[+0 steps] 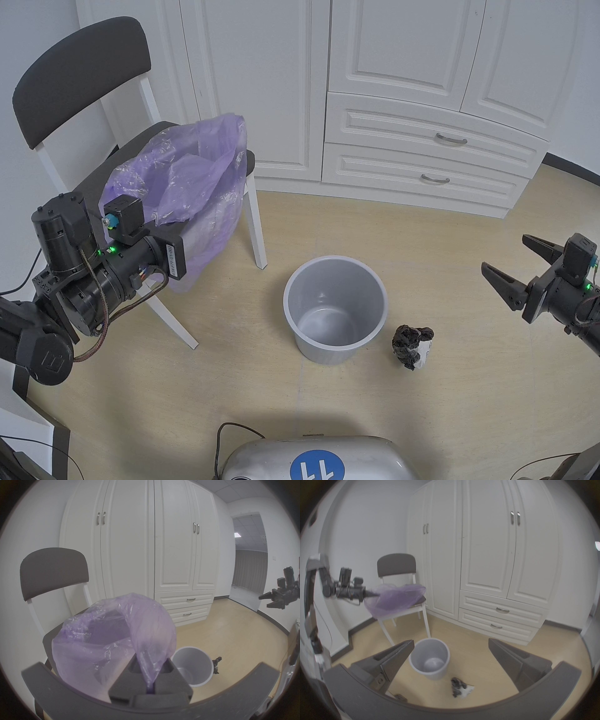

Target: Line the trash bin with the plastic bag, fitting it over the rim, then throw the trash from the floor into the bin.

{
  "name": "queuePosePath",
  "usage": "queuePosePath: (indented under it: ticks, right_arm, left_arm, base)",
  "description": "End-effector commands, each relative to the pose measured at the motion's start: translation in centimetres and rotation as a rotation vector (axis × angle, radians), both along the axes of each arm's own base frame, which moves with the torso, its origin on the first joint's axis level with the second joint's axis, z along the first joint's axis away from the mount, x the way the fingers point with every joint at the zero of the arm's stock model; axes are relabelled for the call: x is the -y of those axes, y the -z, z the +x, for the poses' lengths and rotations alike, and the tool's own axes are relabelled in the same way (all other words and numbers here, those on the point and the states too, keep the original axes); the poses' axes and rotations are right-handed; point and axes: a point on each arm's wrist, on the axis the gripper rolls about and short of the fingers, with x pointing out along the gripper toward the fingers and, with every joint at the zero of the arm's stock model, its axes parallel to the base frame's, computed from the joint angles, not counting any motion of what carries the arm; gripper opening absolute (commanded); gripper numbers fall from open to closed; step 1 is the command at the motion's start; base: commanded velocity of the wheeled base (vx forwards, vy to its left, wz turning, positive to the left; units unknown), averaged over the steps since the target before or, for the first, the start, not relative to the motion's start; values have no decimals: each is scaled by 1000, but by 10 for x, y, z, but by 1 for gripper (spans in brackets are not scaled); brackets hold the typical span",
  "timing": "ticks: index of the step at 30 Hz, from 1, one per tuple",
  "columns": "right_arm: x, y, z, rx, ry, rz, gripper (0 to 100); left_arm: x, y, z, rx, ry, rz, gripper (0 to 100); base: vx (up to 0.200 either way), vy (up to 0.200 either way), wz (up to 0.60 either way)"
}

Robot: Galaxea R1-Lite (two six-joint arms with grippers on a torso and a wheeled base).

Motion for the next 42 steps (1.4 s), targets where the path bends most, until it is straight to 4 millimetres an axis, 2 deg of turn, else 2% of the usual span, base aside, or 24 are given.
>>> queuePosePath:
  ticks: [1,5,7,8,9,11,12,17,21,29,30,31,33,37,42]
  right_arm:
    - [-24,-5,21,-43,-60,89,100]
    - [-42,-4,35,-85,-35,178,100]
    - [-65,-7,49,-69,10,293,100]
    - [-67,-8,50,-64,17,305,100]
    - [-77,-5,56,-51,53,344,100]
    - [-82,-2,60,-47,77,350,100]
    - [-88,8,66,-53,108,340,100]
    - [-98,15,61,-67,89,297,100]
    - [-100,21,56,-88,73,280,100]
    - [-110,45,57,-169,45,226,100]
    - [-114,57,60,-203,31,203,100]
    - [-114,57,60,-203,31,203,100]
    - [-122,72,65,-250,20,183,100]
    - [-135,90,64,-334,-23,205,100]
    - [-140,106,68,-419,-62,223,100]
  left_arm:
    - [16,-7,-14,26,28,-10,0]
    - [19,-13,-21,41,4,-24,0]
    - [25,-18,-28,57,34,-34,0]
    - [25,-19,-30,61,39,-36,0]
    - [27,-23,-36,75,51,-46,0]
    - [27,-26,-40,84,57,-52,0]
    - [27,-31,-49,100,74,-63,0]
    - [32,-39,-79,132,164,-86,0]
    - [40,-35,-94,123,234,-83,0]
    - [48,-31,-100,107,284,-75,0]
    - [48,-31,-100,107,287,-75,0]
    - [48,-31,-100,107,287,-75,0]
    - [47,-31,-101,109,288,-76,0]
    - [47,-32,-102,113,290,-79,0]
    - [47,-32,-110,117,322,-82,0]
  base:
    - [0,0,0]
    - [0,0,0]
    - [0,0,0]
    - [0,0,0]
    - [0,0,0]
    - [0,0,0]
    - [0,0,0]
    - [0,0,0]
    - [0,0,0]
    - [0,0,0]
    - [0,0,0]
    - [0,0,0]
    - [0,0,0]
    - [0,0,0]
    - [0,0,0]
